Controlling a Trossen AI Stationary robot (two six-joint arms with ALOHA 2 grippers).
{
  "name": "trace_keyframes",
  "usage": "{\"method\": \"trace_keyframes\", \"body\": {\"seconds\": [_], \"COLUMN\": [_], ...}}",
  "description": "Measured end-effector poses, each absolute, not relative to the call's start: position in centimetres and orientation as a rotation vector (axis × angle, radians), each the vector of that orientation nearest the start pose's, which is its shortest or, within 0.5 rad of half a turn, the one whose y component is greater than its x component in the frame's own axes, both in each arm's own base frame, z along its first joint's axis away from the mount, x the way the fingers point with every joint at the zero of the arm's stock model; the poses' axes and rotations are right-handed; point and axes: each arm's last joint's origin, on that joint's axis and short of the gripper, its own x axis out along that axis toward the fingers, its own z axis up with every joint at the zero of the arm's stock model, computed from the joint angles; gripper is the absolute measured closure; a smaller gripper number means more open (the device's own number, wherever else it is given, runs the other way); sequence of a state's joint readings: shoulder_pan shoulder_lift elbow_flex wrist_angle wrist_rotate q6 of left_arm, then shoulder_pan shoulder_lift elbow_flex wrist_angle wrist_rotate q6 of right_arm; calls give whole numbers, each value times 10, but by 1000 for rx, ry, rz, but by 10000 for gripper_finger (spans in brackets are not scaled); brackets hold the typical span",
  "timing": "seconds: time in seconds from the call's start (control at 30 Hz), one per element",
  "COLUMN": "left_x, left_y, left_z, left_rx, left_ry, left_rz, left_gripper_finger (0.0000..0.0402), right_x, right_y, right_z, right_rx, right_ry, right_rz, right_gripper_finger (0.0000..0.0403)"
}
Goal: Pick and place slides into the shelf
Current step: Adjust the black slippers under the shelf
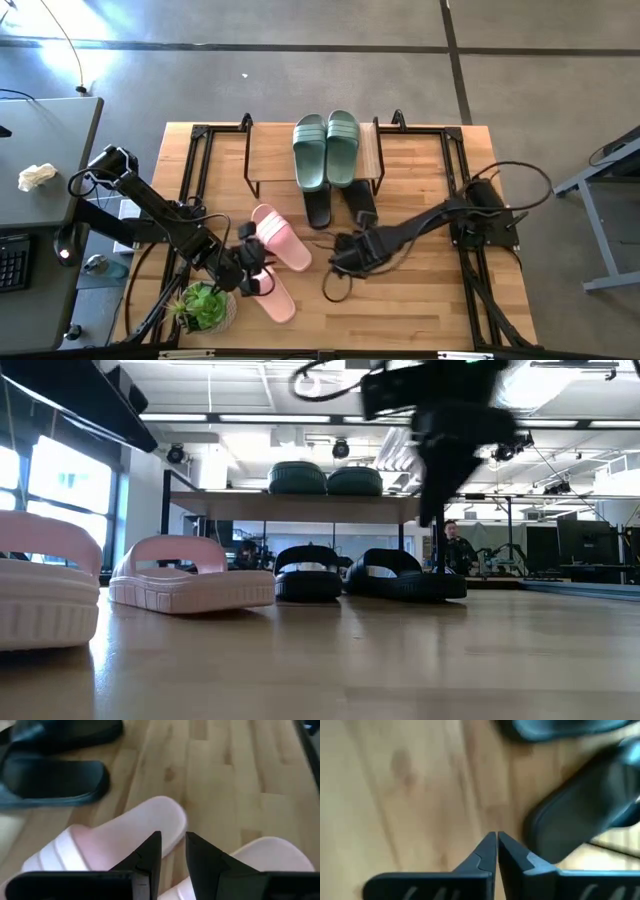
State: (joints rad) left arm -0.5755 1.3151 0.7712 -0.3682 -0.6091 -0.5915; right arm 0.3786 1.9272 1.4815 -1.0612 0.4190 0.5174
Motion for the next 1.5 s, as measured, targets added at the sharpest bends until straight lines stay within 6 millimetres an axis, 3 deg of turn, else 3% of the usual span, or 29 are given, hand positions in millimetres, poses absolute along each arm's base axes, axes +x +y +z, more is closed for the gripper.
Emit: {"method": "trace_keyframes", "body": {"seconds": [0.2,0.3,0.57,0.73,0.97,1.13,1.5], "left_x": [220,221,233,237,240,240,240], "left_y": [-125,-126,-136,-137,-135,-135,-135], "left_z": [212,211,201,193,189,189,189], "left_rx": [-51,-50,-49,-43,-64,-65,-68], "left_ry": [719,727,730,755,768,766,764], "left_rz": [175,144,47,60,77,76,76], "left_gripper_finger": [325,325,325,325,325,325,325], "right_x": [283,265,221,216,229,239,243], "right_y": [124,118,81,62,39,31,21], "right_z": [182,170,121,105,104,108,109], "right_rx": [-14,80,107,123,125,146,154], "right_ry": [1240,1099,992,925,832,800,790], "right_rz": [-500,-488,-644,-687,-695,-626,-633], "right_gripper_finger": [400,401,403,403,403,403,403]}}
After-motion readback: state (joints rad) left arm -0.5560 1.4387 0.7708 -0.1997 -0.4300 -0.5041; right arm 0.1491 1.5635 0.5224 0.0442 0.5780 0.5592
